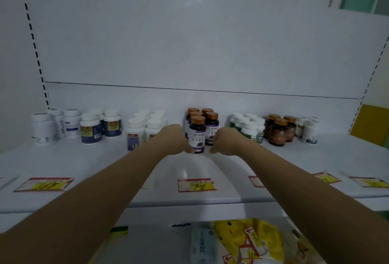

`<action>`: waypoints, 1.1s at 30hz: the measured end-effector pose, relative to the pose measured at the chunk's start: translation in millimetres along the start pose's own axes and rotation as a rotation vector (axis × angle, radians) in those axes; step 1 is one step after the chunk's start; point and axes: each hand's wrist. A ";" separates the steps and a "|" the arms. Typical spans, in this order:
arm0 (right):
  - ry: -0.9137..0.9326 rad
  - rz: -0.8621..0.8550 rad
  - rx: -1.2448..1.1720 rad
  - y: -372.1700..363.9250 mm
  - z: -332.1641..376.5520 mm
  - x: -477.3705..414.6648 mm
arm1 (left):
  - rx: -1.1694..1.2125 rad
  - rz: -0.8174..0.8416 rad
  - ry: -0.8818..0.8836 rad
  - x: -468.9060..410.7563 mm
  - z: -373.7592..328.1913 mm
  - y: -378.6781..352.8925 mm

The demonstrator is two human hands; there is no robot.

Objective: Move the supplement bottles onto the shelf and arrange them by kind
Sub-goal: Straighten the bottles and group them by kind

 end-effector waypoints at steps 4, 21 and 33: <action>0.030 -0.019 -0.044 -7.2 -32.1 -14.4 | 0.067 -0.073 0.127 -12.9 -17.0 -29.8; 0.077 -0.238 -0.239 -26.7 -68.1 -29.9 | 0.010 -0.270 0.242 -33.8 -24.2 -74.0; -0.071 -0.133 -0.037 4.8 -158.7 -11.5 | -0.164 -0.105 -0.115 -19.9 -107.2 -99.8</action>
Point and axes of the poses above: each hand's wrist, its own x-axis away from the middle knuckle, its own y-axis out of the back of the hand, z = x × y, and after that the axes turned 14 degrees about -z, right-handed
